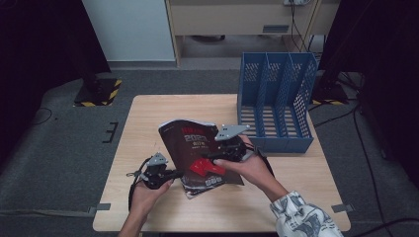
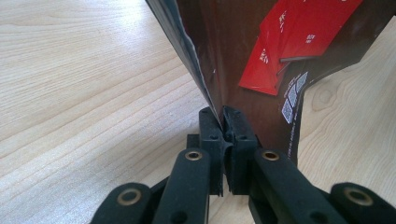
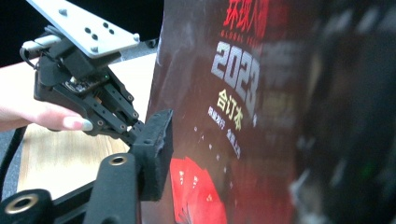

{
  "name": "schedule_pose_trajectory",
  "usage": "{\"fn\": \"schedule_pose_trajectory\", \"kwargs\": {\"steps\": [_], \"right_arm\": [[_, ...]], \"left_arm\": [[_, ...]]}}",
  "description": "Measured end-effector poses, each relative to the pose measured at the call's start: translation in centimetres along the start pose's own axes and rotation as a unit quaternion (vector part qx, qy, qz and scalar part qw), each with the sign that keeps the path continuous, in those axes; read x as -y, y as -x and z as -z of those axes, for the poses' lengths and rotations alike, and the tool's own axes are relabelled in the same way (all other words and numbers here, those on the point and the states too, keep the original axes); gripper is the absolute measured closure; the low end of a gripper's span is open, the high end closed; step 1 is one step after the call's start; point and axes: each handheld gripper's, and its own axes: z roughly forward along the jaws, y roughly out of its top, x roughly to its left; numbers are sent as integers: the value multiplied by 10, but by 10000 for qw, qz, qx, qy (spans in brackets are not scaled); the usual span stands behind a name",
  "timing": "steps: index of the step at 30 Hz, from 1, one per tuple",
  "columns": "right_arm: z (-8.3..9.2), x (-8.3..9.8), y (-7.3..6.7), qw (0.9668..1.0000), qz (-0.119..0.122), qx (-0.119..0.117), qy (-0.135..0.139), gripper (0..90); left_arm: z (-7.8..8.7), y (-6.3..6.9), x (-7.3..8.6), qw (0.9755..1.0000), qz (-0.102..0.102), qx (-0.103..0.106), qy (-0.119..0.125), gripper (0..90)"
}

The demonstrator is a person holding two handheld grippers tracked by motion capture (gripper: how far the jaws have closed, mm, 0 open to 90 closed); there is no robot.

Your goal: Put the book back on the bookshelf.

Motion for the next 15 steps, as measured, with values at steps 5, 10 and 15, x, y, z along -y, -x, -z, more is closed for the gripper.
{"fn": "schedule_pose_trajectory", "kwargs": {"steps": [5,10,15], "right_arm": [[2,-5,0,10000,38,60,48,614],[2,-6,1,9998,24,179,121,821],[4,-5,2,9996,-24,208,167,868]], "left_arm": [[1,0,-1,10000,-47,5,-6,871],[1,0,0,10000,-34,29,10,870],[2,-1,0,9999,-76,85,20,855]]}}
